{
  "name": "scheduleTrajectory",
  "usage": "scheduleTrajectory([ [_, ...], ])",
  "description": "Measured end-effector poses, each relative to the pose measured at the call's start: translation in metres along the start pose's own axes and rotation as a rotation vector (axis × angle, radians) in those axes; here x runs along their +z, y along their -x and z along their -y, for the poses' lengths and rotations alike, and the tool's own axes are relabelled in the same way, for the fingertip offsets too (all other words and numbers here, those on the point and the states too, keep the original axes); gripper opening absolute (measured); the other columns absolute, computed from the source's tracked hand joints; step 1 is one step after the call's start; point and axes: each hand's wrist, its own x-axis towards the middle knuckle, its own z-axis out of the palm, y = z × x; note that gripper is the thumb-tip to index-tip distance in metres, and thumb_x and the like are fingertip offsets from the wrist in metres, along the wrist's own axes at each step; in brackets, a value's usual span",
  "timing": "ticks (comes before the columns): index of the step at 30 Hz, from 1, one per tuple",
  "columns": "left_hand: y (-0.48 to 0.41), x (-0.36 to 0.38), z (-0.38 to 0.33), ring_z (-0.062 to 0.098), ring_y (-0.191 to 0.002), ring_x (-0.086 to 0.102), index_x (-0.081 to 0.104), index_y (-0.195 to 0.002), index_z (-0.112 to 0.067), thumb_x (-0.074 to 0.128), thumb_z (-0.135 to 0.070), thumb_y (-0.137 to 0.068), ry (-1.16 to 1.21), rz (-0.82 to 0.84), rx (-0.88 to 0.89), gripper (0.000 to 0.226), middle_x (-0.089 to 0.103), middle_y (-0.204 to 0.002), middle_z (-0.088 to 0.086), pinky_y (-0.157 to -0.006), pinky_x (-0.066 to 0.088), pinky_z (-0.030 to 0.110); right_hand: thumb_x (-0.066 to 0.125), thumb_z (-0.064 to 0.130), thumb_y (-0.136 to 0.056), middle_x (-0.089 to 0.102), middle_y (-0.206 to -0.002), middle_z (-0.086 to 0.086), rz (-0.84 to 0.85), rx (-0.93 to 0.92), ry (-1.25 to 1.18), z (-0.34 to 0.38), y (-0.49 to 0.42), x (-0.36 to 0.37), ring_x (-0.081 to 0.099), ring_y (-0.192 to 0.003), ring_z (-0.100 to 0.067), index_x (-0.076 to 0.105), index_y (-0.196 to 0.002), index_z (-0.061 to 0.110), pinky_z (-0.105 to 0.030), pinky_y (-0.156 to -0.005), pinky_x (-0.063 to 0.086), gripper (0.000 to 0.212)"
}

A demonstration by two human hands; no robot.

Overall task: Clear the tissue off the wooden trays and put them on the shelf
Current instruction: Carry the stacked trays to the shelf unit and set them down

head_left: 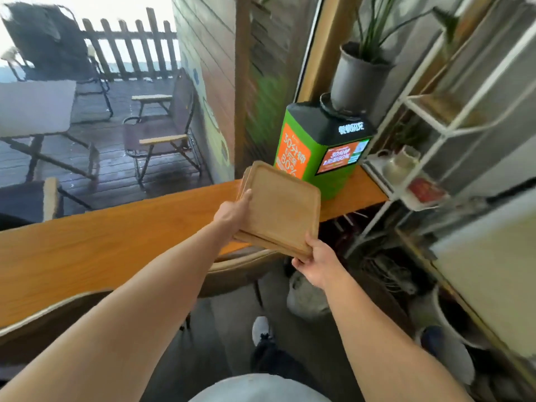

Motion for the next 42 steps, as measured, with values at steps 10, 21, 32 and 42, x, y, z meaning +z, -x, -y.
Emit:
scheduleTrajectory([
  [10, 0.04, 0.139, 0.033, 0.031, -0.113, 0.061, 0.049, -0.137, -0.007, 0.048, -0.061, -0.095, -0.294, 0.205, 0.025, 0.069, 0.061, -0.127, 0.013, -0.102, 0.05, 0.044, 0.056, 0.027, -0.098, 0.064, -0.117, -0.014, -0.087, -0.025, -0.031, 0.015, 0.036, -0.16, 0.058, -0.091, -0.03, 0.056, -0.124, 0.013, -0.038, -0.062, 0.044, 0.029],
  [21, 0.065, 0.369, 0.014, 0.03, -0.111, 0.062, 0.046, -0.139, -0.01, 0.047, -0.052, -0.098, -0.282, 0.358, 0.048, 0.058, 0.061, -0.126, 0.011, -0.099, 0.052, 0.048, 0.062, 0.021, -0.094, 0.062, -0.114, -0.014, -0.184, -0.123, -0.053, 0.127, 0.039, -0.361, 0.056, -0.094, -0.03, 0.057, -0.117, 0.012, -0.039, -0.064, 0.046, 0.025],
  [32, 0.048, 0.53, -0.05, 0.026, -0.093, 0.068, 0.058, -0.125, -0.012, 0.054, -0.041, -0.099, -0.13, 0.524, 0.032, 0.039, 0.069, -0.108, 0.009, -0.085, 0.059, 0.045, 0.043, 0.071, -0.087, 0.064, -0.121, -0.01, -0.374, -0.142, 0.03, 0.281, 0.016, -0.454, 0.062, -0.106, -0.031, 0.054, -0.13, 0.024, -0.044, -0.078, 0.054, 0.065],
  [42, -0.023, 0.65, -0.183, 0.027, -0.105, 0.067, 0.052, -0.132, -0.013, 0.072, -0.049, -0.086, 0.031, 0.607, 0.106, 0.062, 0.066, -0.122, 0.008, -0.081, 0.061, 0.045, 0.035, 0.078, -0.085, 0.059, -0.122, -0.009, -0.48, -0.32, 0.266, 0.459, -0.062, -0.472, 0.061, -0.1, -0.028, 0.042, -0.141, 0.01, -0.046, -0.08, 0.056, 0.088],
])
